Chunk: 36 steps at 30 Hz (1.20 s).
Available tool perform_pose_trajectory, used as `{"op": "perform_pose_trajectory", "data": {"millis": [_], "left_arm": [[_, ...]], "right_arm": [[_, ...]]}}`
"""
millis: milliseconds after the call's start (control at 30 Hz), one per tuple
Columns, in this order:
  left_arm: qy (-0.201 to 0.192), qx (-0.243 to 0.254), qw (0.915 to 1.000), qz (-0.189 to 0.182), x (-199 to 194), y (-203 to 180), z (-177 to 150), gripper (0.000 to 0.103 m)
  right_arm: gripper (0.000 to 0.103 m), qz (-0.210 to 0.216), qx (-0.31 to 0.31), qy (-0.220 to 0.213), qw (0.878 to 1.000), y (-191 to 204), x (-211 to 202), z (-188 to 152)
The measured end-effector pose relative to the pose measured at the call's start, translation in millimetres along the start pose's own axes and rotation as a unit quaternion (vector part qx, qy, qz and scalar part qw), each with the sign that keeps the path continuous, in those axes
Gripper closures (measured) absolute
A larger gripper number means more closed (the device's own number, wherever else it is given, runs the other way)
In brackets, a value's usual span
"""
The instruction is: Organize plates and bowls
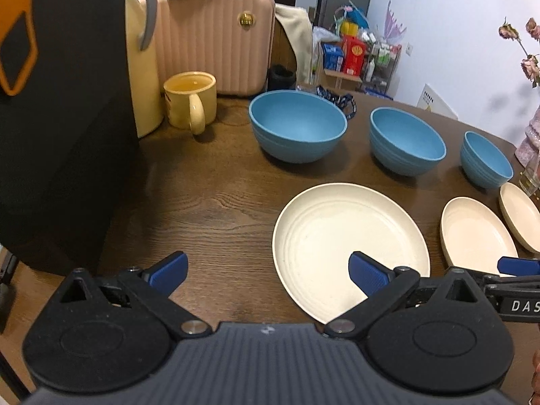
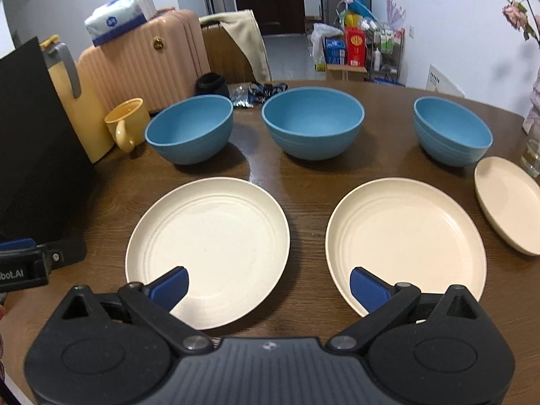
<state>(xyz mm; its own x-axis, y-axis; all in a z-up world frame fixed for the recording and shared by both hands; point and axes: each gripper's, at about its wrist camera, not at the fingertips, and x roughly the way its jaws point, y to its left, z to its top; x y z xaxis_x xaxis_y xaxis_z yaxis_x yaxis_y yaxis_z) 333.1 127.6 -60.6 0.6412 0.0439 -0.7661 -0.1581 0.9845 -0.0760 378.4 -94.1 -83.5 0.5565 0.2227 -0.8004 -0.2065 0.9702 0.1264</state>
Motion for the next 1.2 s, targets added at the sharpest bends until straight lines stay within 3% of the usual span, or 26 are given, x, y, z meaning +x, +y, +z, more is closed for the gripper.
{"op": "perform_pose_trajectory", "data": {"millis": [533, 1200], "left_arm": [[0.075, 0.004, 0.9971, -0.015, 71, 4, 21, 0.0], [0.139, -0.017, 0.9899, -0.024, 119, 10, 34, 0.019]], "right_arm": [[0.016, -0.008, 0.042, 0.053, 0.998, -4, 59, 13], [0.043, -0.001, 0.085, 0.099, 0.991, -15, 90, 19]]}}
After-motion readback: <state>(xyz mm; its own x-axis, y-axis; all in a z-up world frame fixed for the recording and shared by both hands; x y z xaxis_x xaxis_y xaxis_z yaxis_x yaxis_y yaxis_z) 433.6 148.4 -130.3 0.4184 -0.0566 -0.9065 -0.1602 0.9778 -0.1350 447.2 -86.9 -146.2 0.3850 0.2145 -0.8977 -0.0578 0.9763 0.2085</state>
